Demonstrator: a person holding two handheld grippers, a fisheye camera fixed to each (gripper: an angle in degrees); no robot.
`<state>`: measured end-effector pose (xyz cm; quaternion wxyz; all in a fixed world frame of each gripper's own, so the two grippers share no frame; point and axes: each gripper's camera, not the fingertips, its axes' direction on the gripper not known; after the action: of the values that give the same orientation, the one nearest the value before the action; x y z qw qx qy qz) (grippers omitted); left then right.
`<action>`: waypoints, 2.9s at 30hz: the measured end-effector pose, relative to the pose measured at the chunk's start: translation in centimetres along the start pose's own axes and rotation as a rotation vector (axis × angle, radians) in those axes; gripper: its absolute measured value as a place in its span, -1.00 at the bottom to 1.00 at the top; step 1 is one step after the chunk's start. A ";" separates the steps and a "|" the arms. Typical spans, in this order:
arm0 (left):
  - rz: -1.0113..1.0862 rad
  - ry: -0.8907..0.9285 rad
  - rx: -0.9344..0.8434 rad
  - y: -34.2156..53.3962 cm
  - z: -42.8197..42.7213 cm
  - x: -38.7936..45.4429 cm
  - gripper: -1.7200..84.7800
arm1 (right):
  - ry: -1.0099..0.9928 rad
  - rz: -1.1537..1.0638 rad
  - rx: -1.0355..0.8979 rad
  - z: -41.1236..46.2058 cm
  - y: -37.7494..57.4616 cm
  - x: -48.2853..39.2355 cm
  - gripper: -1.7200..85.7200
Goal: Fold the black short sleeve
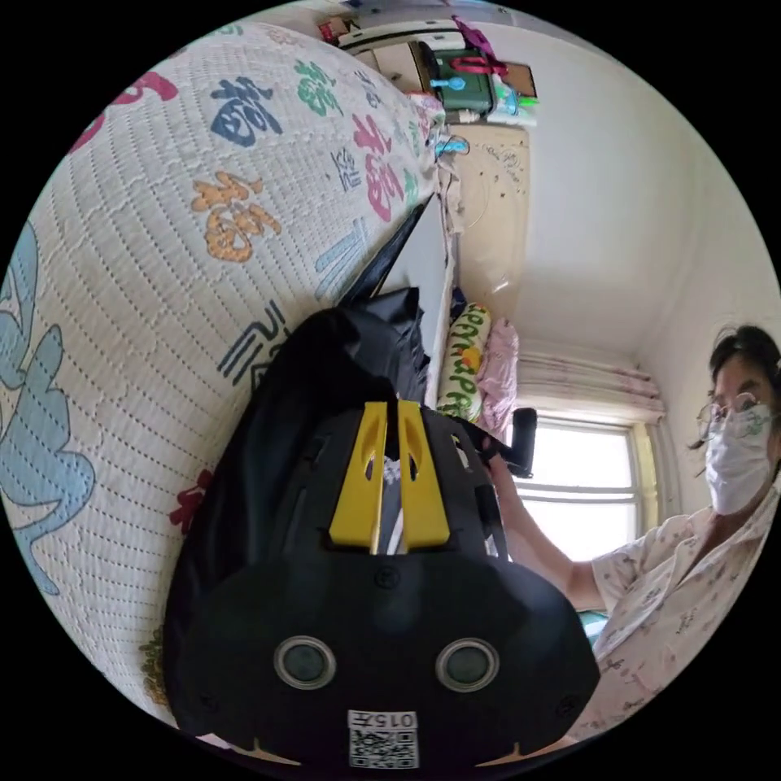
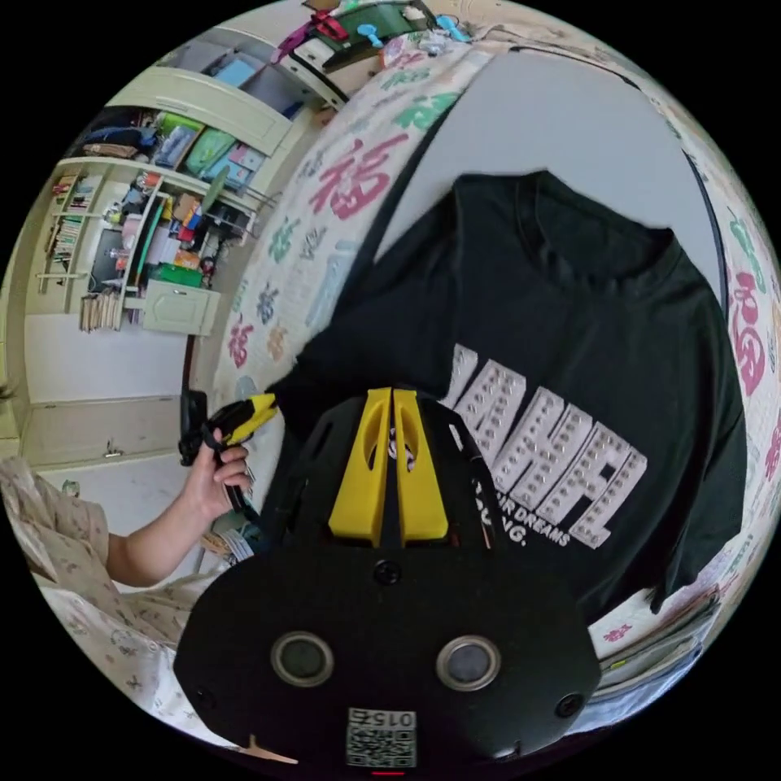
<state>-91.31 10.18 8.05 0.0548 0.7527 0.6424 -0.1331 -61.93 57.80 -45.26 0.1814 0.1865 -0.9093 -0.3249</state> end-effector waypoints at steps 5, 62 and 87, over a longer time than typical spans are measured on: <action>-0.115 0.290 0.227 -6.4 -5.6 3.3 -0.96 | -0.048 -0.129 0.205 -6.9 -13.7 -8.3 -0.97; 0.200 -0.874 -0.437 34.3 26.0 -7.0 -0.93 | -0.005 0.713 -0.031 -62.2 15.3 19.5 -0.91; 0.101 -1.122 -0.455 45.1 16.5 -49.9 -0.97 | 0.120 0.664 -0.152 -84.2 5.3 22.0 -0.83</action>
<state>-56.08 -49.12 1.76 0.5509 0.5666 0.4914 -0.3662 -44.17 7.51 23.69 0.3440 -0.1147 -0.8811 -0.3035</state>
